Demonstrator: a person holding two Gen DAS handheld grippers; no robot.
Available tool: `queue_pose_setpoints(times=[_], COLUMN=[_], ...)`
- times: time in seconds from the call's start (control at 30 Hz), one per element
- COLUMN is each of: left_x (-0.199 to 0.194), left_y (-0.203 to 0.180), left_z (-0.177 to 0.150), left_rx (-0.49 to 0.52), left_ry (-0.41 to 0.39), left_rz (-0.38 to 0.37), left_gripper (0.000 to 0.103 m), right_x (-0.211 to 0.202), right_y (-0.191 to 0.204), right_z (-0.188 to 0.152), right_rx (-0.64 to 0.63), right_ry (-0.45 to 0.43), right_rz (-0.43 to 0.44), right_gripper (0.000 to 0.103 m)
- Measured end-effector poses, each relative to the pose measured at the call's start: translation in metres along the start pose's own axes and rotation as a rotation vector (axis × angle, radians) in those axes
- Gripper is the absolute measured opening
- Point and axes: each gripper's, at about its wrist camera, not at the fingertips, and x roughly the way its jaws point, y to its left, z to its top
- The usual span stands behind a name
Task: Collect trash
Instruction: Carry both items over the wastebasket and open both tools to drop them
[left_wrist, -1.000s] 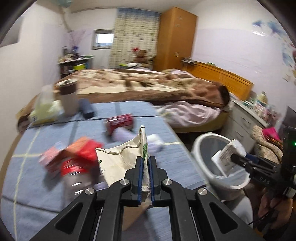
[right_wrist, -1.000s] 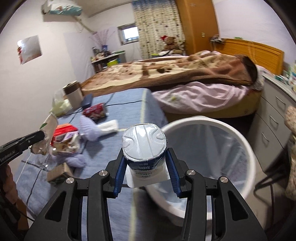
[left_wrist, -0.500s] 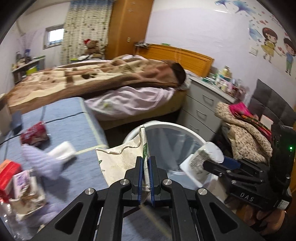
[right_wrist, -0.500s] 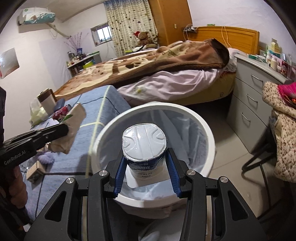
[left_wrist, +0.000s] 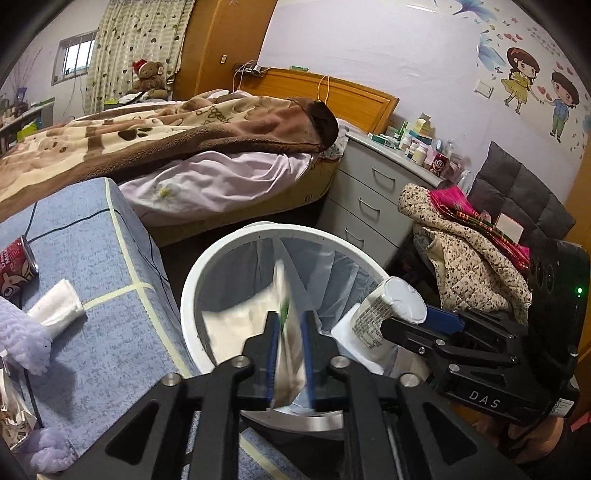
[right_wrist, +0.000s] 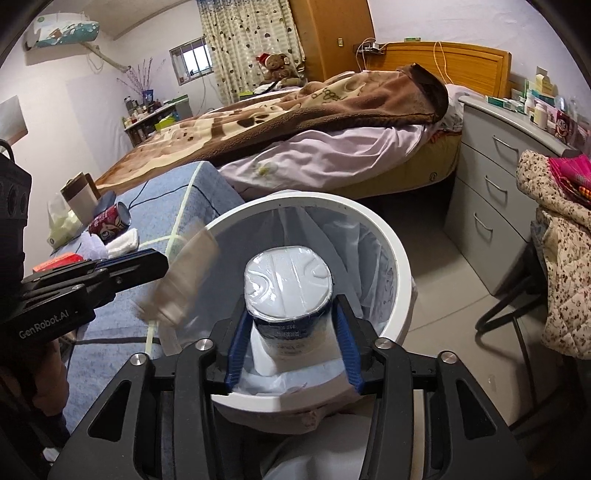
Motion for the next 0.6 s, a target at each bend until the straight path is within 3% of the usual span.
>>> queue_pose_setpoints(times=[0.07,0.37,0.6], left_x=[0.000,-0.016,-0.038], left_y=[0.001,0.015,0.025], left_z=[0.001,-0.002,-0.016], left_rx=[-0.008,-0.057,-0.092], left_ry=[-0.005,-0.015,-0.032], left_rz=[-0.006,0.034,0.096], left_gripper=[0.030,0.031,0.031], right_x=[-0.002,-0.010,-0.014], right_y=[-0.001,-0.002,0.010], right_z=[0.000,0.001,0.000], right_rx=[-0.001,0.003,-0.025], right_ry=[-0.003,-0.014,-0.020], right_rz=[-0.002,-0.008,0.034], right_gripper=[0.059,0.059,0.059])
